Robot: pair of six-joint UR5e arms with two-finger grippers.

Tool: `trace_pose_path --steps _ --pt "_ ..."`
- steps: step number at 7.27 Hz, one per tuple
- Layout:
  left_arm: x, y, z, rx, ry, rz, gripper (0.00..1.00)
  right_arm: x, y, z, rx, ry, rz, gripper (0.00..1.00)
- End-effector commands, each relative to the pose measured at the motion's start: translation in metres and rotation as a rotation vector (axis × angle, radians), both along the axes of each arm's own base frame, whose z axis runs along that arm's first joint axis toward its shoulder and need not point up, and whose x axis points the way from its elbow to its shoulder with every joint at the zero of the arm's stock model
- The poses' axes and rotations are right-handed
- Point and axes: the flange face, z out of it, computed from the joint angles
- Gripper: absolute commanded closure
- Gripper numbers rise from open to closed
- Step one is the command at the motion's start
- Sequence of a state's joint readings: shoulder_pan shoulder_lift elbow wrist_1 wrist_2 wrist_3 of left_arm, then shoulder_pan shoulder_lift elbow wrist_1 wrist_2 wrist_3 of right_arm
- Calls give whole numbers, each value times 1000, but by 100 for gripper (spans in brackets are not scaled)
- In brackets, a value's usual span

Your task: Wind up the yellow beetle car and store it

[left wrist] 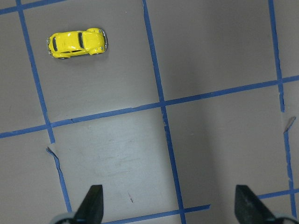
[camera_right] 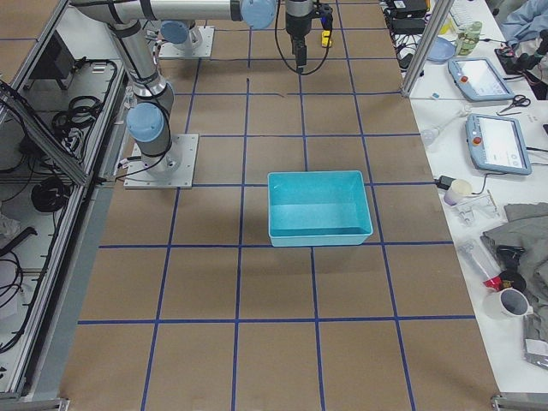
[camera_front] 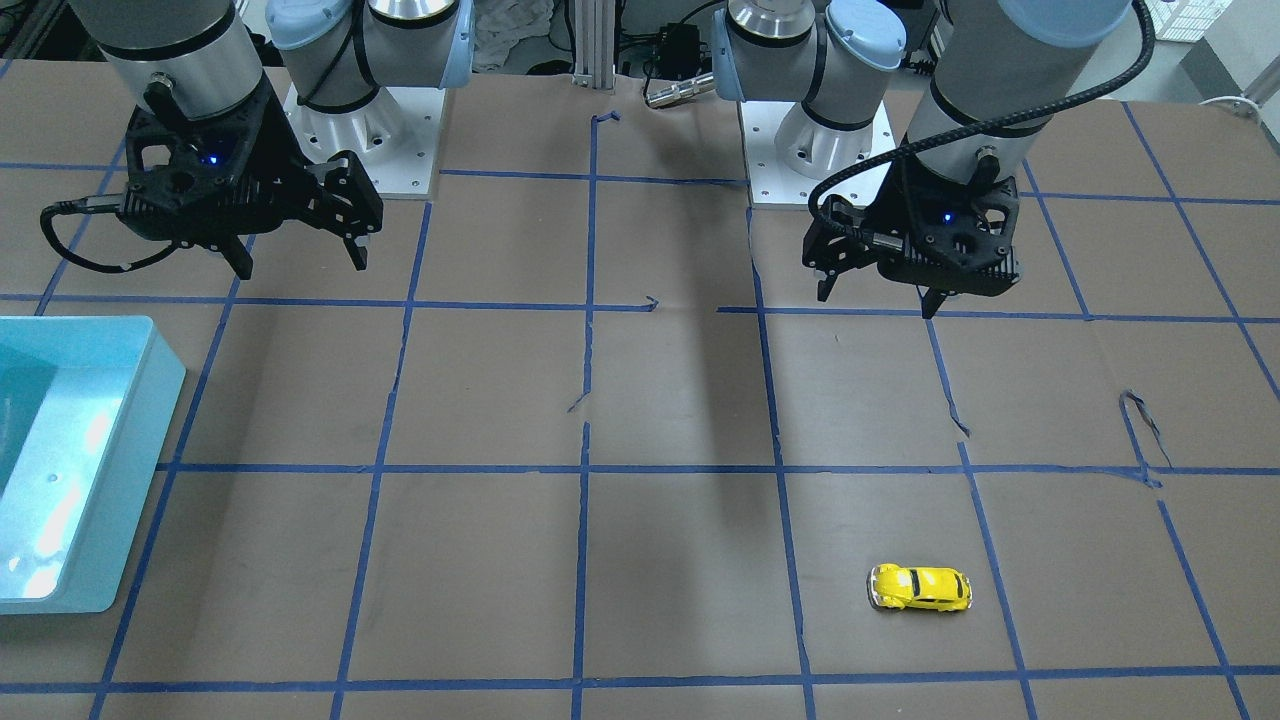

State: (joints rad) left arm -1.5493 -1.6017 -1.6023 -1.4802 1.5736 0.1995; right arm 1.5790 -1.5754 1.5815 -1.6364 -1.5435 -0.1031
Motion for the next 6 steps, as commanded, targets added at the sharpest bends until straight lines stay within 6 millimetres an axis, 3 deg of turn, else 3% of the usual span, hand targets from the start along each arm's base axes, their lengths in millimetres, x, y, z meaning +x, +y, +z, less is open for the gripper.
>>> trace_pose_path --steps 1,3,4,5,6 --pt "2 -5 2 -19 4 79 0 0 0 0 0 1 2 0" --pt "5 -16 -8 -92 17 469 0 0 0 0 1 1 1 0" --pt "15 -21 -27 -60 17 700 0 0 0 0 1 1 1 0" --pt "37 -33 -53 -58 16 823 0 -1 0 0 1 3 1 0" --pt "56 -48 -64 -115 59 1039 0 0 0 -1 3 1 1 0"
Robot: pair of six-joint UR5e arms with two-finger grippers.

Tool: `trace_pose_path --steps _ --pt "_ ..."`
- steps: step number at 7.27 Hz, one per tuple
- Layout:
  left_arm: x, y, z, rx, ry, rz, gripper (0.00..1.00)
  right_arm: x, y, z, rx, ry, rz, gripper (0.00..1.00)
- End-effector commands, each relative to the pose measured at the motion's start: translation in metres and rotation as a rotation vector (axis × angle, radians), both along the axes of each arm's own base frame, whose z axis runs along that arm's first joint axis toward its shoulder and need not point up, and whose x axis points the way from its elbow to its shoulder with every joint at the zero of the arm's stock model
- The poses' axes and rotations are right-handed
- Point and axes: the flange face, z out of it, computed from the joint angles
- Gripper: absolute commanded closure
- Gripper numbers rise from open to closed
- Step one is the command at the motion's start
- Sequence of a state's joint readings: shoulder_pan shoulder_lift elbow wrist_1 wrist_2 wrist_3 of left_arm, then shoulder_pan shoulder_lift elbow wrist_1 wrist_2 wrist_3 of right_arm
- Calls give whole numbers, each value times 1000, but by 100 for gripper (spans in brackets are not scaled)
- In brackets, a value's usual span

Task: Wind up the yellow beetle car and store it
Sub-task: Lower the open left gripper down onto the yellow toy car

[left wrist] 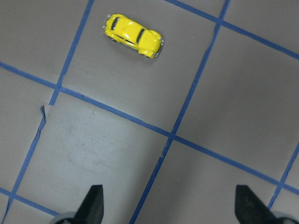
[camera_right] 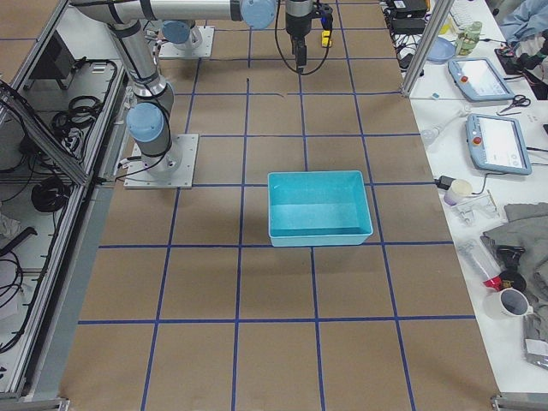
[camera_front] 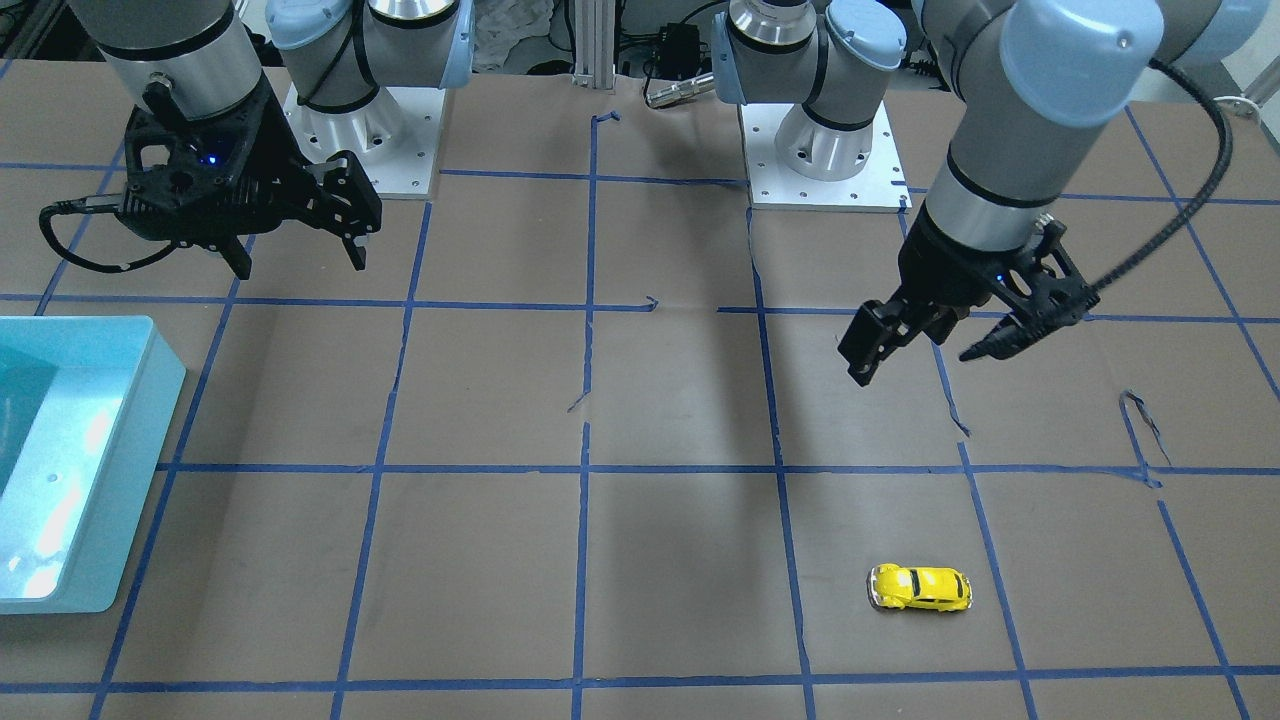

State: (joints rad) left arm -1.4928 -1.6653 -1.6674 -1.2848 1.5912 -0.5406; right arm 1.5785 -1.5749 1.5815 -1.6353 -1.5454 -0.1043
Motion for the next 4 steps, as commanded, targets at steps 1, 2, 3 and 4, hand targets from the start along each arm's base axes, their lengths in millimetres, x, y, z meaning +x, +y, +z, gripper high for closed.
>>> trace_pose_path --steps 1,2,3,4 --pt "27 -23 -38 -29 30 379 0 0 0 0 0 -1 0 0" --pt "29 -34 -49 -59 33 415 0 0 0 -1 1 -1 0 0" --pt "31 -49 -69 -77 55 589 0 1 0 -1 1 -1 2 0" --pt "31 -61 -99 -44 60 690 0 1 1 0 0 -1 2 0"
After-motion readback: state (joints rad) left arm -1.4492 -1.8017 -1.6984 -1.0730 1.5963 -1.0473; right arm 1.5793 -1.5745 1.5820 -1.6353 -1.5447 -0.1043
